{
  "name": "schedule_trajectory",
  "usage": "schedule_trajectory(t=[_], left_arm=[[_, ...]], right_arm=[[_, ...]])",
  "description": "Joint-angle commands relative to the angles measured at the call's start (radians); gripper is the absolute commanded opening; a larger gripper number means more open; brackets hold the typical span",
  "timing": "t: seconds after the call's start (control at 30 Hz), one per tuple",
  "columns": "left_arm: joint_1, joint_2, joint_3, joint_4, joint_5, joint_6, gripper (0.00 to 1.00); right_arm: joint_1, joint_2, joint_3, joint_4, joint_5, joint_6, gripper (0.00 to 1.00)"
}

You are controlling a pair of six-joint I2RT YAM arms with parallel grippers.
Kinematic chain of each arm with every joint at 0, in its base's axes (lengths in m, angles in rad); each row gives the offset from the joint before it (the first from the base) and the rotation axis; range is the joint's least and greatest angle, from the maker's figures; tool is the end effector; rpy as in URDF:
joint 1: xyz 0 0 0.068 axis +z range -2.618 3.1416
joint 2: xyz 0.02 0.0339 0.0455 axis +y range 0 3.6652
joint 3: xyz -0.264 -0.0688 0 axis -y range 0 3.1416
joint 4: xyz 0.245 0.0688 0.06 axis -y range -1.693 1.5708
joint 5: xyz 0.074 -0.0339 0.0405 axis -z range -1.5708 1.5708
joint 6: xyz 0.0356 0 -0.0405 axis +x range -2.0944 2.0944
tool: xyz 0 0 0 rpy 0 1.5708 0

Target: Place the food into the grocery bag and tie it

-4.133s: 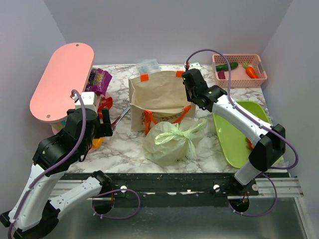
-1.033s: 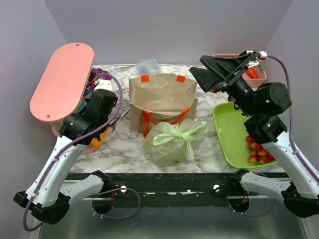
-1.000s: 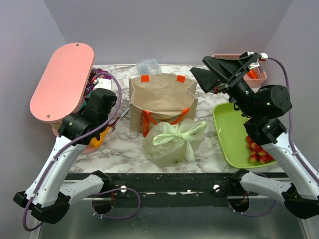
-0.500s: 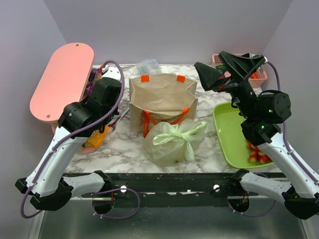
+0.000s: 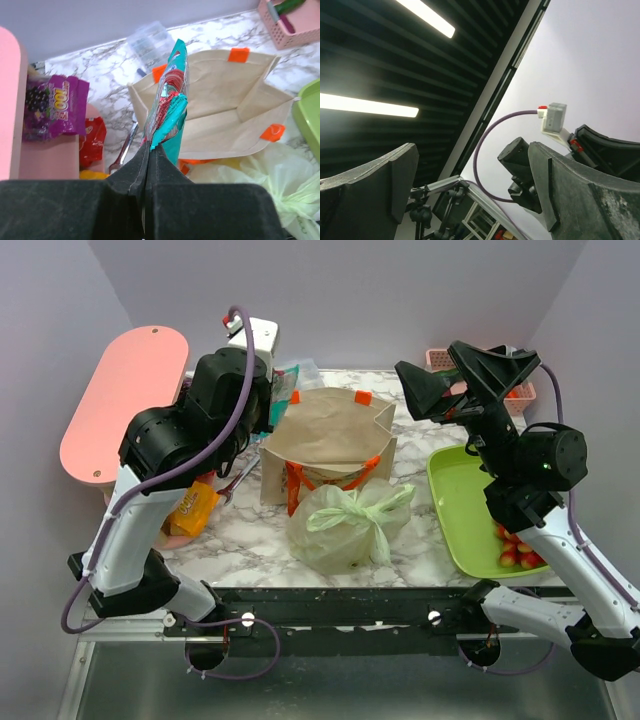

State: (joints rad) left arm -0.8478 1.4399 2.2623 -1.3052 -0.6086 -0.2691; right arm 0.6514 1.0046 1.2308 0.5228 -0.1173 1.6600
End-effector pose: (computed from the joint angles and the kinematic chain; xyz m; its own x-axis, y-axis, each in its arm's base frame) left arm 0.1474 -0.1363 0.5477 -0.3706 0.0903 -0.9244 0.1884 0.9819 0.0204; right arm 0.1436 0.1147 0.5242 -0.7159 0.6981 -0.0141 -0.4796 -0.4769 0.7366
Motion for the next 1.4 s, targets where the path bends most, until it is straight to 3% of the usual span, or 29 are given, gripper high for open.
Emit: schedule_trajectory(t=[0.0, 0.2, 0.33, 0.53, 0.8, 1.23, 1.37], left_arm=[[-0.035, 0.043, 0.105, 0.036, -0.006, 0.043, 0.00], [-0.036, 0.059, 0.048, 0.161, 0.047, 0.069, 0.00], [-0.036, 0.087, 0.009, 0.206, 0.043, 0.089, 0.00], [-0.032, 0.122, -0.084, 0.267, 0.031, 0.114, 0.00], [0.012, 0.152, -0.214, 0.296, 0.034, 0.101, 0.00], [0.070, 0.187, -0.290, 0.198, -0.055, 0.015, 0.00], [0.093, 0.193, -0.295, 0.149, -0.043, -0.029, 0.48]], right_arm=[[0.001, -0.016, -0.007, -0.016, 0.021, -0.016, 1.00], [0.001, -0.043, -0.050, -0.120, 0.059, -0.063, 1.00], [0.001, -0.056, -0.035, -0.245, 0.063, -0.181, 1.00], [0.001, -0.053, 0.084, -0.637, 0.137, -0.480, 1.00], [0.001, 0.093, 0.348, -1.170, 0.200, -0.859, 1.00], [0.001, 0.073, 0.285, -1.218, 0.237, -0.897, 1.00], [0.001, 0.110, 0.316, -1.288, 0.281, -0.937, 1.00]])
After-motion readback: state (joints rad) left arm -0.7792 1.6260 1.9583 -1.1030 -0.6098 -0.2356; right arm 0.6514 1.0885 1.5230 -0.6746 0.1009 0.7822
